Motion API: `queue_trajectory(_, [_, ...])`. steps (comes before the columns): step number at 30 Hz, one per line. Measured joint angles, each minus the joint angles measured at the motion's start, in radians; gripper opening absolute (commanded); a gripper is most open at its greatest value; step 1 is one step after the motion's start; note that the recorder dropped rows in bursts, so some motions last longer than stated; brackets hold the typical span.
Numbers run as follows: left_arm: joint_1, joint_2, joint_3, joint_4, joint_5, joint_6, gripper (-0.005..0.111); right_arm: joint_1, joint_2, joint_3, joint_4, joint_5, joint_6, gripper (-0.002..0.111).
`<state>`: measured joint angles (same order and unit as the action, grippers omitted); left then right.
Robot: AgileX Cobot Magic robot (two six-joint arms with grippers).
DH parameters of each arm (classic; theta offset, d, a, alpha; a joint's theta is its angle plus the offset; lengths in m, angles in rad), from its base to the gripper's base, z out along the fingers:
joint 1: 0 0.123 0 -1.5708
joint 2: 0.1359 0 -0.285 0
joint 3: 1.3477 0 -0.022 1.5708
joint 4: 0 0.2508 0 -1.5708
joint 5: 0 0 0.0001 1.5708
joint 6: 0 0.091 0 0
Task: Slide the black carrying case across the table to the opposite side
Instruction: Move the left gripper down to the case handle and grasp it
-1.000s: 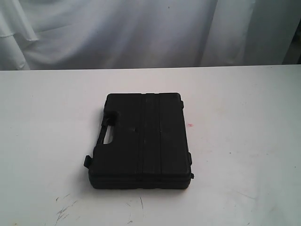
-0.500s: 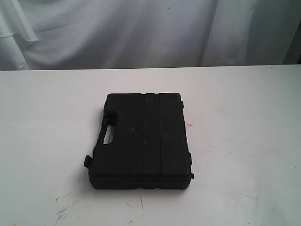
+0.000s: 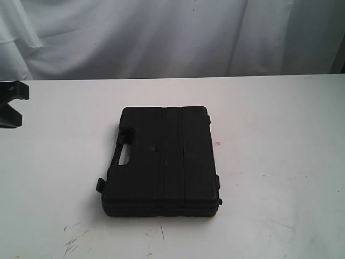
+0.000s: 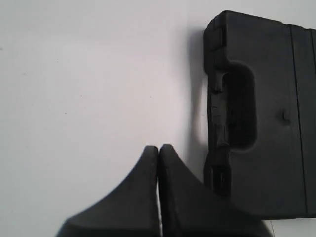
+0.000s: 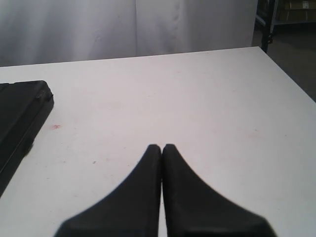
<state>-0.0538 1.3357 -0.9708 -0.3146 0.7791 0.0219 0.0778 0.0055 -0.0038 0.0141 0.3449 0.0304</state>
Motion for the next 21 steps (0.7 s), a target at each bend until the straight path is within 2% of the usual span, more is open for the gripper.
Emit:
queue_trajectory(3, [-0.049,0.067,-0.048,0.022,0.016,-0.011,0.0,0.0,0.0,0.0,0.0,0.0,0.0,0.0])
queue_trajectory(10, [-0.231,0.208,-0.158,0.19,0.034,-0.172,0.003,0.0,0.0,0.0,0.0,0.0,0.0,0.0])
queue_trajectory(13, [-0.29,0.264,-0.195,0.235,0.034,-0.233,0.012,0.0,0.0,0.0,0.0,0.0,0.0,0.0])
queue_trajectory(15, [-0.313,0.304,-0.214,0.255,0.034,-0.271,0.021,0.0,0.0,0.0,0.0,0.0,0.0,0.0])
queue_trajectory(18, [-0.324,0.358,-0.245,0.269,0.037,-0.297,0.036,0.0,0.0,0.0,0.002,0.0,0.0,0.0])
queue_trajectory(21, [-0.324,0.405,-0.272,0.276,0.037,-0.304,0.046,0.0,0.0,0.0,0.002,0.0,0.0,0.0])
